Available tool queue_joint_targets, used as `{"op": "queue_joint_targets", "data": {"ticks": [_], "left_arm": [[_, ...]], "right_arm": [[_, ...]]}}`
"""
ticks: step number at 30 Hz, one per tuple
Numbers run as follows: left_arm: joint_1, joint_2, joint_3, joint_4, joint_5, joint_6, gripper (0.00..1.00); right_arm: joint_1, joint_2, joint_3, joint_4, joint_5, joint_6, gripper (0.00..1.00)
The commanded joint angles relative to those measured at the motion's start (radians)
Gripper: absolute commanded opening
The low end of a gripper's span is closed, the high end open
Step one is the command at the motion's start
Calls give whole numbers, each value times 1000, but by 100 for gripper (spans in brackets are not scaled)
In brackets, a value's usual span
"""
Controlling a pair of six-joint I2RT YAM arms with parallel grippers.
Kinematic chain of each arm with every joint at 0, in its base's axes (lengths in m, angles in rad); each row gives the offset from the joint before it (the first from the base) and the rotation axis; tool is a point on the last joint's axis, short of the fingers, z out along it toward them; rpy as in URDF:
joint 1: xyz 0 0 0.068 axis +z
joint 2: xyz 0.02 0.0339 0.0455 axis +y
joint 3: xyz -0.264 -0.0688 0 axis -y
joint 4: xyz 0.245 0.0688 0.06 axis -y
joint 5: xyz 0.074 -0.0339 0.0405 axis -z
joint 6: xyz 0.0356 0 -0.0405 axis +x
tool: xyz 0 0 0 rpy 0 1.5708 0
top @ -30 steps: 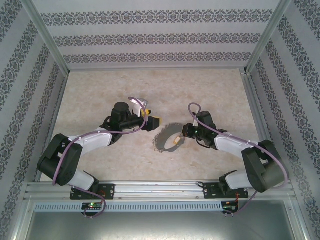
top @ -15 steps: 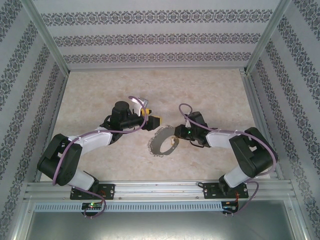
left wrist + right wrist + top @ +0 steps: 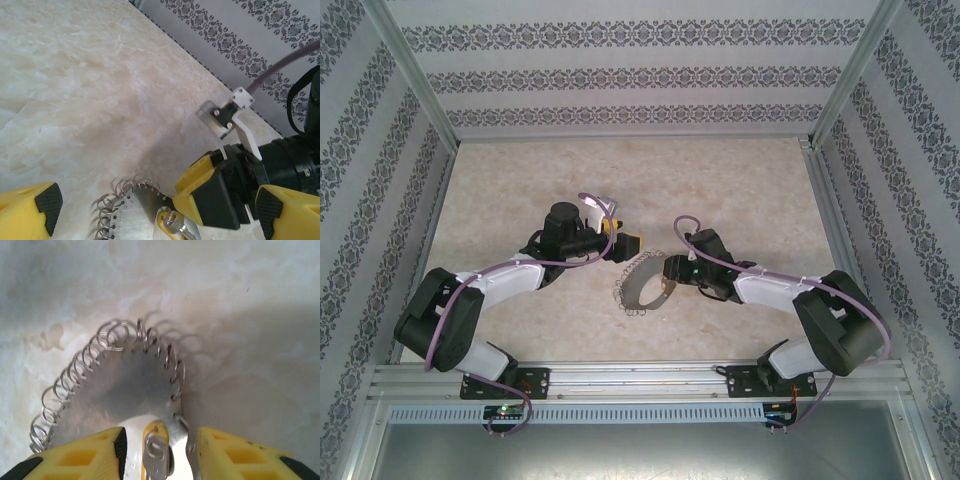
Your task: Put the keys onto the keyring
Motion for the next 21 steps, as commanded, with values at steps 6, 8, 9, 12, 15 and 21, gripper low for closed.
{"op": "queue_joint_targets", "data": {"ticks": [6,8,9,12,15,21], "left_arm": [[-11,-34,19,-22,-11,17,100],[-12,-35,21,-24,-12,20,100],[-11,-37,22,-25,-11,20,100],[-11,-37,23,-29,-10,25,100],[-11,-35,24,-30,-10,27,100],[-11,-35,28,-33,-4,29,100]], "right_arm": [[68,2,10,-89,115,-31,42],[70,2,9,-93,110,-31,42],[71,0,4,-91,106,-29,42],[70,-6,-12,-74,89,-16,41],[69,-9,-21,-55,66,-1,40],[46,-5,-51,1,21,26,31]]}}
